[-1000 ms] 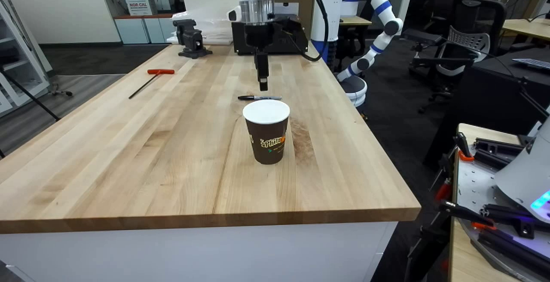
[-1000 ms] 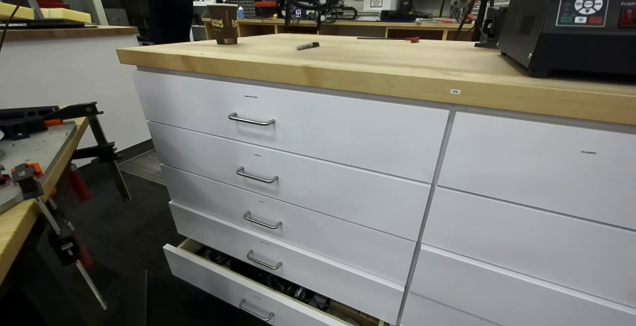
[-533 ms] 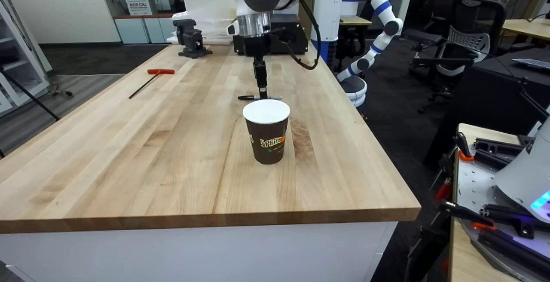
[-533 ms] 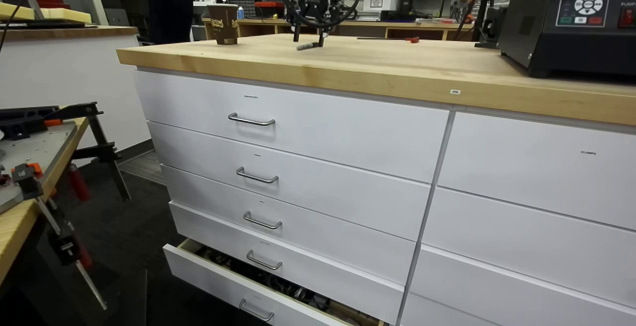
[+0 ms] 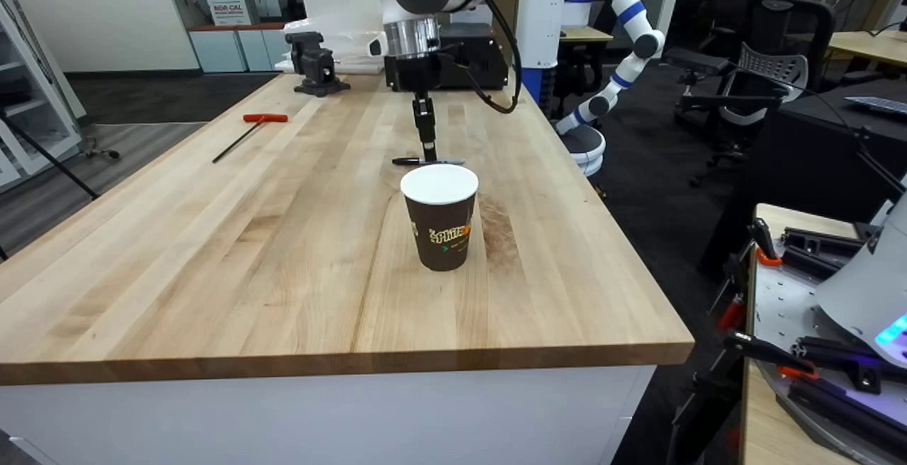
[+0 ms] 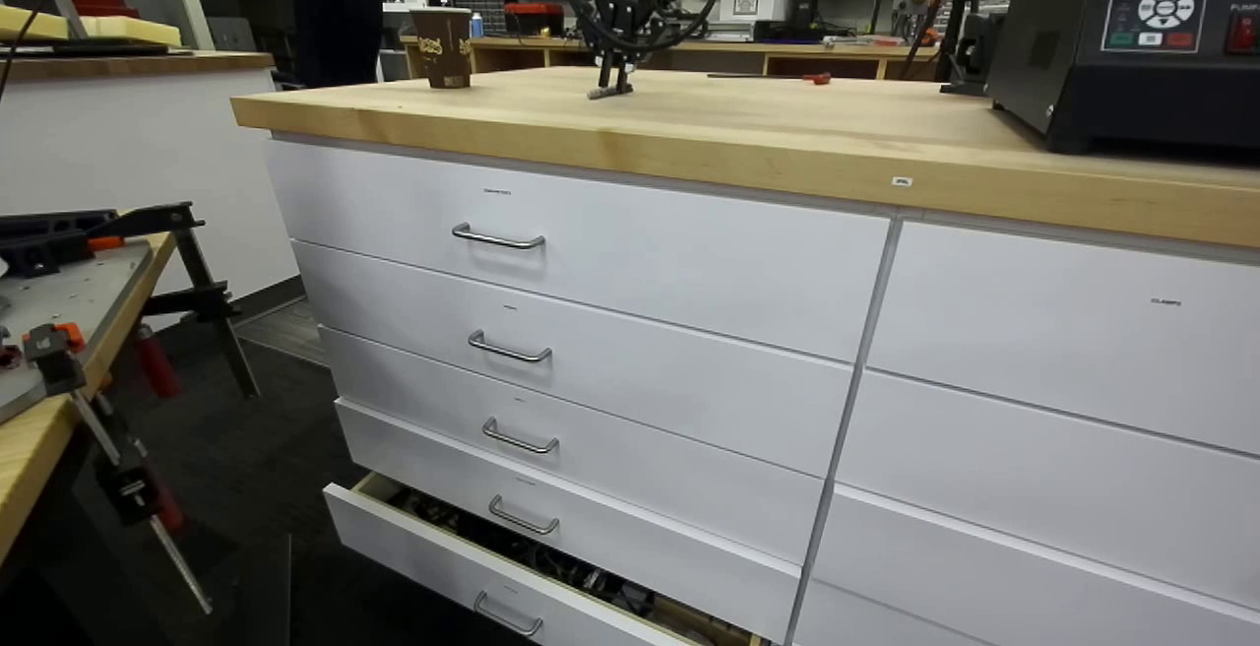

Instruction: Put the pen in the cup

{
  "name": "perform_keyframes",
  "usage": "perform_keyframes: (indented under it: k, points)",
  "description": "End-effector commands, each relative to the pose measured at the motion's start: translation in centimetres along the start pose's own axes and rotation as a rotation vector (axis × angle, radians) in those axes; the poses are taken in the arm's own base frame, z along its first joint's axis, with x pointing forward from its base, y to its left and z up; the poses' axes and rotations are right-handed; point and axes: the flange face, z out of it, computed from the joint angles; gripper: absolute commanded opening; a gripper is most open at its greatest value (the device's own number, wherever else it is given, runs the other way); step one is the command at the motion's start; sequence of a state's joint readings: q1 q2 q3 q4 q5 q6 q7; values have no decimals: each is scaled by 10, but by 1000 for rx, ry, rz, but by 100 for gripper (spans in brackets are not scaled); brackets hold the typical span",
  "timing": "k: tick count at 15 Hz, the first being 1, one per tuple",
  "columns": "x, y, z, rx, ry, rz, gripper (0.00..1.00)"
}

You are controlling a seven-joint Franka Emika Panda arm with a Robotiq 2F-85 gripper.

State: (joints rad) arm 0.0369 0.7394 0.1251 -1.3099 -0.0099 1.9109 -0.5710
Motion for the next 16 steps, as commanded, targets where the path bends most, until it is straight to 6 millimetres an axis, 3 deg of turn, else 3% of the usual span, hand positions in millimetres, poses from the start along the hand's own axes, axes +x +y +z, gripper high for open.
perform_keyframes:
  k: [1, 2, 4, 9, 10, 11, 15, 16]
  points:
    - [7, -9, -14, 7, -18, -7, 0]
    - [8, -11, -16, 3, -18, -2, 38]
    - [10, -13, -16, 2, -18, -5, 35]
    - [9, -16, -12, 11, -28, -4, 66]
    - [8, -14, -11, 10, -30, -3, 37]
    - [7, -14, -10, 12, -31, -2, 27]
    - [6, -13, -5, 19, -41, 2, 15]
    - [6, -13, -5, 20, -41, 1, 9]
